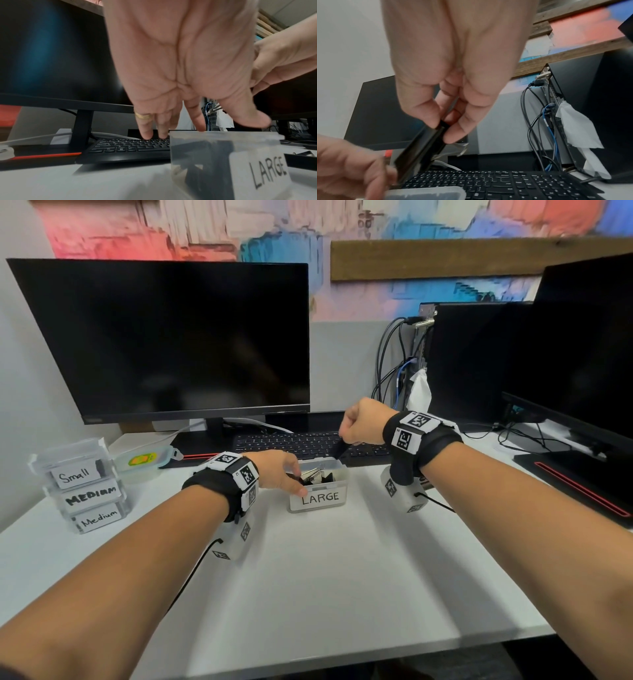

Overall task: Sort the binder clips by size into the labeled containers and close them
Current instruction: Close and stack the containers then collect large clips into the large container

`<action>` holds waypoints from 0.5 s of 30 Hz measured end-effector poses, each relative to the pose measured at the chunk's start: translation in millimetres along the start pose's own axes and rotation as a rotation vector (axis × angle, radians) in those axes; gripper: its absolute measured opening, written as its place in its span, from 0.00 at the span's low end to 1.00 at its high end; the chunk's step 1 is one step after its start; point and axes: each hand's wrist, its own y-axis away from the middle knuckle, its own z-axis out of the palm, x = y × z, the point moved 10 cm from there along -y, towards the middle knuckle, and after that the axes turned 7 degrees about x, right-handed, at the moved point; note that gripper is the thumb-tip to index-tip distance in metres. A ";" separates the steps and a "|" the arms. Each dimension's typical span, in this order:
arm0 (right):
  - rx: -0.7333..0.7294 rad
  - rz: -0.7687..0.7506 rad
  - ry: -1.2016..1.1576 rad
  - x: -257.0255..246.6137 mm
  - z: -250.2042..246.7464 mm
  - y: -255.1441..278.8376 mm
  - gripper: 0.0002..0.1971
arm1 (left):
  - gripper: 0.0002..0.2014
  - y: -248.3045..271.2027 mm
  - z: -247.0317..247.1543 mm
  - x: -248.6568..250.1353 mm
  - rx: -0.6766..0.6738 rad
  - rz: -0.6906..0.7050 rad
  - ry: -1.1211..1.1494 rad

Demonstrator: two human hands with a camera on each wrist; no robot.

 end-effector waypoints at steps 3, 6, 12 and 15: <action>-0.076 -0.024 -0.209 -8.0 11.2 5.9 0.08 | 0.25 3.3 -12.6 6.5 0.098 0.039 0.046; -0.156 -0.055 -0.322 -16.7 21.3 10.2 0.05 | 0.29 5.2 -23.7 14.1 0.153 0.096 0.106; -0.241 -0.048 -0.526 -19.9 34.4 7.8 0.07 | 0.30 5.3 -15.9 25.0 0.070 0.133 0.093; -0.271 -0.043 -0.568 -18.6 37.8 7.7 0.08 | 0.21 2.1 -15.9 28.6 0.087 0.165 0.079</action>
